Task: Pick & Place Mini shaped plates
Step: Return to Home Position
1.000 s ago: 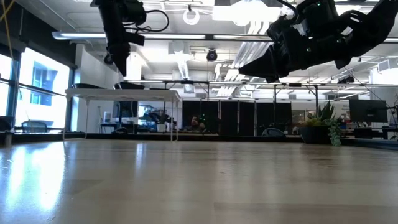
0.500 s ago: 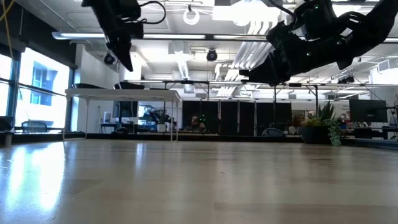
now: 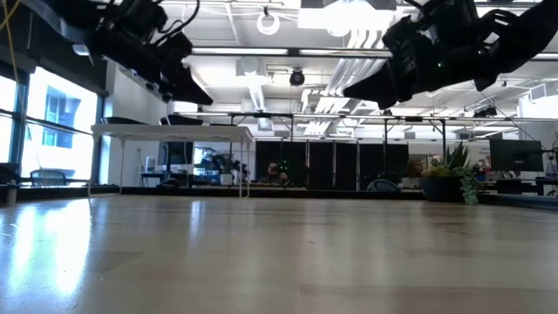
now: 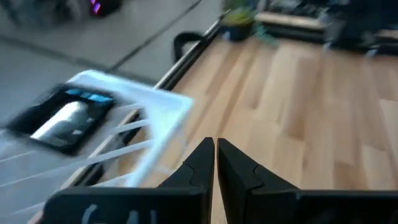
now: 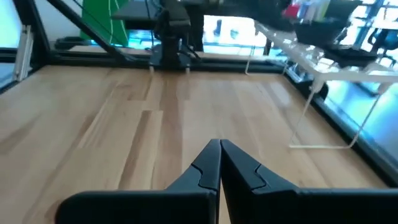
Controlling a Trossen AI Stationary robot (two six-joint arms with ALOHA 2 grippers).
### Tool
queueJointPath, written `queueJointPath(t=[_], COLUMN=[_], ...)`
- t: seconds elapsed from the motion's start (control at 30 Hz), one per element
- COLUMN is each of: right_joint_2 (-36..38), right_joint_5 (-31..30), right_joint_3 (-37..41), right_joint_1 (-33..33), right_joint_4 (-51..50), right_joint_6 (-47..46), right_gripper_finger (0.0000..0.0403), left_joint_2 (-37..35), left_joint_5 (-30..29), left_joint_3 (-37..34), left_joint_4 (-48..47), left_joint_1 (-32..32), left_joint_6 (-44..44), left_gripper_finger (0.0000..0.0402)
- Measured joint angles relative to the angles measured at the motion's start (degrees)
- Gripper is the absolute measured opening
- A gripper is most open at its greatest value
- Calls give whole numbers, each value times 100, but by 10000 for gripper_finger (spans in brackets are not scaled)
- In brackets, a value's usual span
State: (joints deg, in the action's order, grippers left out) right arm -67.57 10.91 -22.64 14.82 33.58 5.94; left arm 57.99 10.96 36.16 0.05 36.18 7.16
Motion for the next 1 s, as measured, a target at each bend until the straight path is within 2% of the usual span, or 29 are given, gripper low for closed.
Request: queueJointPath(t=[0.1, 0.23, 0.33, 0.5, 0.6, 0.8, 1.0], right_joint_2=[384, 1036, 1668, 2636, 3157, 4012, 4858], right_joint_5=[154, 157, 194, 344, 354, 337, 282], right_joint_3=[165, 740, 1213, 1872, 2182, 2171, 2206], right_joint_1=[355, 722, 931, 1159, 1250, 1297, 1338], right_joint_4=[-25, 109, 193, 192, 186, -937, -1626], right_joint_6=[50, 52, 9, -281, -313, -315, -296], right_gripper_finger=[1, 1, 1, 1, 1, 0, 0], left_joint_2=[-11, -19, -19, -19, -19, -19, -71], left_joint_5=[-10, -411, -466, -105, -118, -133, -215], left_joint_3=[-620, -1226, -1511, -1694, -1803, -2051, -2318], left_joint_4=[1201, 2352, 2689, 2811, 2988, 3561, 3999], left_joint_1=[-361, -708, -828, -845, -845, -845, -845], left_joint_6=[-37, -151, -172, -236, -247, -317, -447], left_gripper_finger=[16, 16, 16, 2, 2, 1, 0])
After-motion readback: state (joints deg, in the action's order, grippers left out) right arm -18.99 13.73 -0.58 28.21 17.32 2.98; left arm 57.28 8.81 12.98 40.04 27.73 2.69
